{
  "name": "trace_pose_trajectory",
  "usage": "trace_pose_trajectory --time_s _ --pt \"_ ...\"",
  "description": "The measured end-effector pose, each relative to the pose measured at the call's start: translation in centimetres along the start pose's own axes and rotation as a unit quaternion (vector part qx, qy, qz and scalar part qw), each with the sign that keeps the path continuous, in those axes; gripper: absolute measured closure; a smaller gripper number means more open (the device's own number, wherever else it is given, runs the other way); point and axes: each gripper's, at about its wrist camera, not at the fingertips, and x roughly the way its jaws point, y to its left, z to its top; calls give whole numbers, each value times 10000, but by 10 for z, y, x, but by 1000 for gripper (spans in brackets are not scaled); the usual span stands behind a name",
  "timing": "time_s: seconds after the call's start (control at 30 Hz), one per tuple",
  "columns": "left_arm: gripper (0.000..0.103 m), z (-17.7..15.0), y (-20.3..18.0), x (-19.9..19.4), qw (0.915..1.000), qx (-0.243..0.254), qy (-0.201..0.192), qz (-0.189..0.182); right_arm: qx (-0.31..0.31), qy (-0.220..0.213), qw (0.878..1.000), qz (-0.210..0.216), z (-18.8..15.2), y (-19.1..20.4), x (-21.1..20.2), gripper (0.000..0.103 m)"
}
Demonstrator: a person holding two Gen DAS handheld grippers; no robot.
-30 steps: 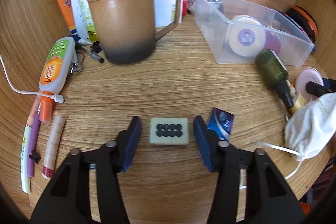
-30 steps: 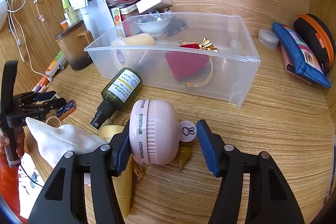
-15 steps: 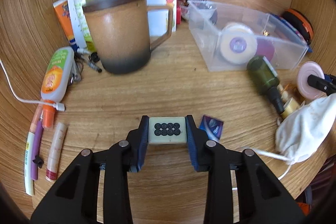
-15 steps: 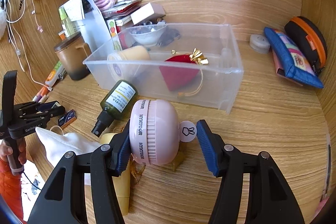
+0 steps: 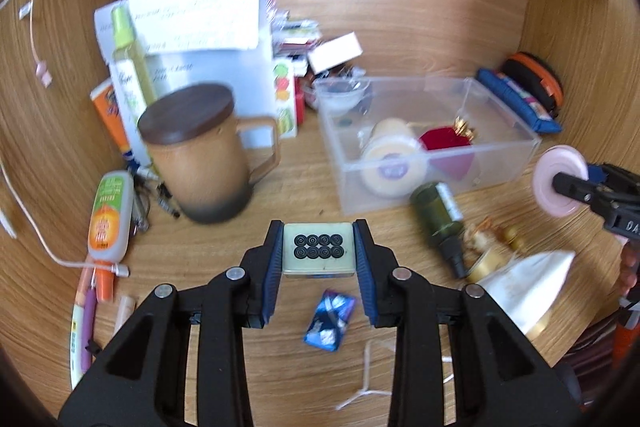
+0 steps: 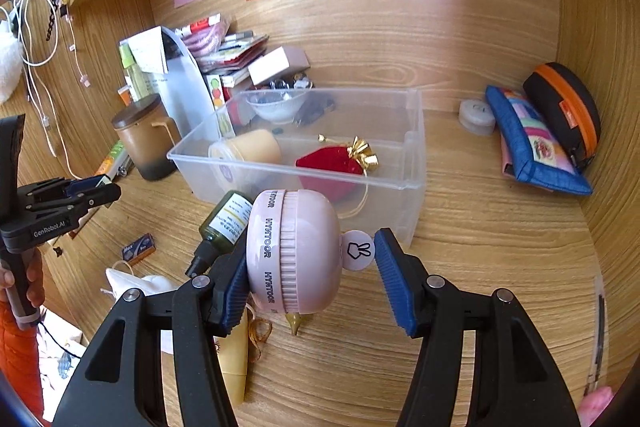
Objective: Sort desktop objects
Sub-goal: 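Carry the pink compact and dotted tile with both grippers over the plastic box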
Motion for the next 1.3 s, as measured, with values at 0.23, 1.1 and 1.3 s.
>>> trace_pose_trajectory --time_s 0.23,1.1,1.3 --pt "70 27 -19 -11 9995 136 -230 -196 -47 -174 9998 6 12 -3 -10 48" --pt "70 90 -51 14 9971 382 -294 -597 -180 -432 9989 32 65 -13 -1 48" --pt "70 101 -54 31 9965 417 -211 -694 -235 -398 9989 -31 78 -16 9 48"
